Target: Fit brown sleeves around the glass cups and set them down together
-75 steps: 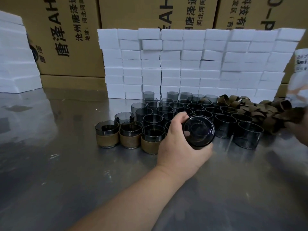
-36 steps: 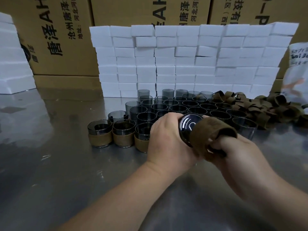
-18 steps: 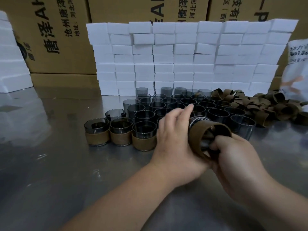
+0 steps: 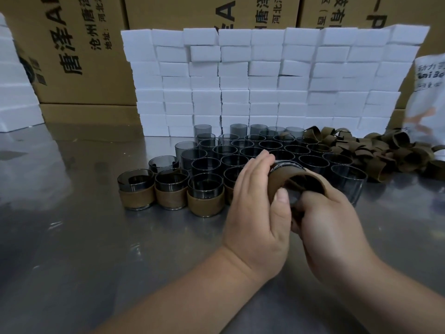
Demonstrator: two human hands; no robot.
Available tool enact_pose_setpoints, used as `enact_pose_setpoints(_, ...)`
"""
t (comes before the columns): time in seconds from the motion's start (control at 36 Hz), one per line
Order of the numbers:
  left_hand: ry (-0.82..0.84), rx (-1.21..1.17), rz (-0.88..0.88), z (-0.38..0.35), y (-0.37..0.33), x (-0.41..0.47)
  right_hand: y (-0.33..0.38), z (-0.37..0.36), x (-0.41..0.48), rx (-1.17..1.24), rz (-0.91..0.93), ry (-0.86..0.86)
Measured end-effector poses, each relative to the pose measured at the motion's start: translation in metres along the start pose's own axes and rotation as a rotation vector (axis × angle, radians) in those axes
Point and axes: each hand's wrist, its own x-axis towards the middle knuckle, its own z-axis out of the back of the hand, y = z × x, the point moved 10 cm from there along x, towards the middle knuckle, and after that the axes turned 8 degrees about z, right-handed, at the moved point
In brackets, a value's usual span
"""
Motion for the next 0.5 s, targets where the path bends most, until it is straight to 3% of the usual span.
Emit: enact_pose_setpoints(0.5, -0.077, 0.096, -0.011, 0.009, 0.0009, 0.0048, -0.0019, 0.0083, 0.0024, 0.018, 0.02, -0.064)
